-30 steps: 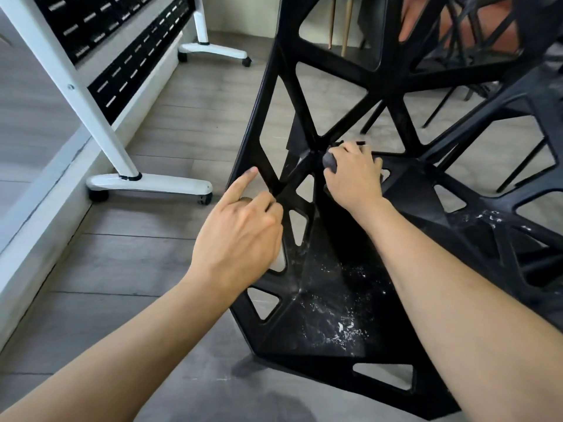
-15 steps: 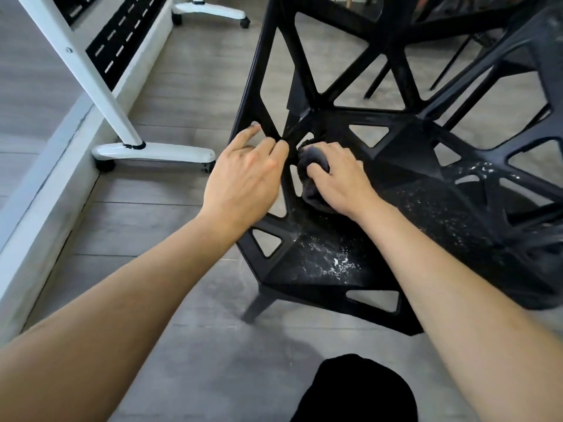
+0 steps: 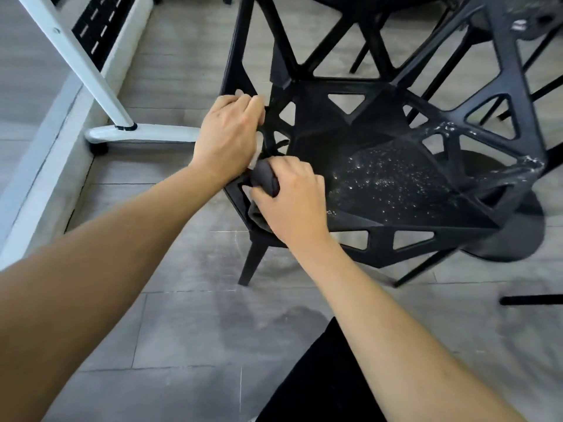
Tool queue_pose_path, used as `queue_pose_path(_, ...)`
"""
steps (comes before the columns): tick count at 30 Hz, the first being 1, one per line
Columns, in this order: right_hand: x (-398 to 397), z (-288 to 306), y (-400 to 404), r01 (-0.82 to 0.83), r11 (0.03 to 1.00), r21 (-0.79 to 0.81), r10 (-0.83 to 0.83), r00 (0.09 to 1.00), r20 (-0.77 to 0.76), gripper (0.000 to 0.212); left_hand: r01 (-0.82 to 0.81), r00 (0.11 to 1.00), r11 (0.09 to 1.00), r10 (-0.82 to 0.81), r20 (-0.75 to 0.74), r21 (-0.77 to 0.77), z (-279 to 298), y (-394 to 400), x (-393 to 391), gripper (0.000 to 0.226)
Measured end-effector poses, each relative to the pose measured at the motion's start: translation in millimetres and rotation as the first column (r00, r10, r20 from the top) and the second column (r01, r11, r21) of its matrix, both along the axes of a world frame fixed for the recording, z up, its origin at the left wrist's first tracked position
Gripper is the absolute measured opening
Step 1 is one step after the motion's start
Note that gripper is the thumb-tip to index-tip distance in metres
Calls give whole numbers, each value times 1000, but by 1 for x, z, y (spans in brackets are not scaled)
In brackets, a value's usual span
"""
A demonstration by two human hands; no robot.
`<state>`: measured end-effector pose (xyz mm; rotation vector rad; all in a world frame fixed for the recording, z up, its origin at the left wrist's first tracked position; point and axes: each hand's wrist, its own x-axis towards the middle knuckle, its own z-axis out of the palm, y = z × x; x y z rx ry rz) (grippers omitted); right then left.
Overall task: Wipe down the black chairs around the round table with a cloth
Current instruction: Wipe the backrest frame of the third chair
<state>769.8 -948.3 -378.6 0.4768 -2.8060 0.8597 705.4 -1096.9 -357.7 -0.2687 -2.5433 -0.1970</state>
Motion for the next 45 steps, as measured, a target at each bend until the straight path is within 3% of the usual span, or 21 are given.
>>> queue_pose_path(3,-1,-6,45,41,990,135,-31,997,-75,39,-9,1000,993,10,8,-119,-4,-6,-1,20)
queue_pose_path(8,-32,-2,134,393,868,302,-387,918,-84,45,-12,1000,994,14,17,-107,-3,-3,1,20)
queue_pose_path(14,-39,-2,125,324,907,270,-325,945,-41,37,-23,998,995,28,49,-98,-20,3,29,22)
queue_pose_path(18,-7,-4,47,129,974,185,-128,992,-21,40,-67,994,995,73,84,-73,-16,8,28,22)
queue_pose_path(21,13,-12,-2,120,981,152,-108,991,-85,47,-66,991,995,74,113,-75,-15,5,28,21)
queue_pose_path(25,9,-17,26,91,991,101,-75,985,-156,40,-47,993,998,52,108,-47,-17,0,30,22)
queue_pose_path(30,-9,-9,138,338,931,140,-318,937,-146,23,-64,990,998,63,128,7,-20,-2,30,20)
queue_pose_path(33,-29,0,198,453,866,212,-445,891,-87,26,-66,992,997,61,110,41,-18,1,29,19)
queue_pose_path(36,-40,1,196,480,839,257,-484,873,-51,31,-88,992,994,82,97,63,-19,4,29,17)
queue_pose_path(38,-41,2,166,407,867,289,-415,909,-36,33,-102,991,991,94,98,84,-20,5,29,16)
queue_pose_path(41,-36,3,96,170,939,300,-186,982,25,38,-101,991,989,89,104,110,-20,6,29,16)
queue_pose_path(45,-21,-4,16,-52,987,154,49,999,22,44,-108,991,989,100,85,101,-19,5,29,16)
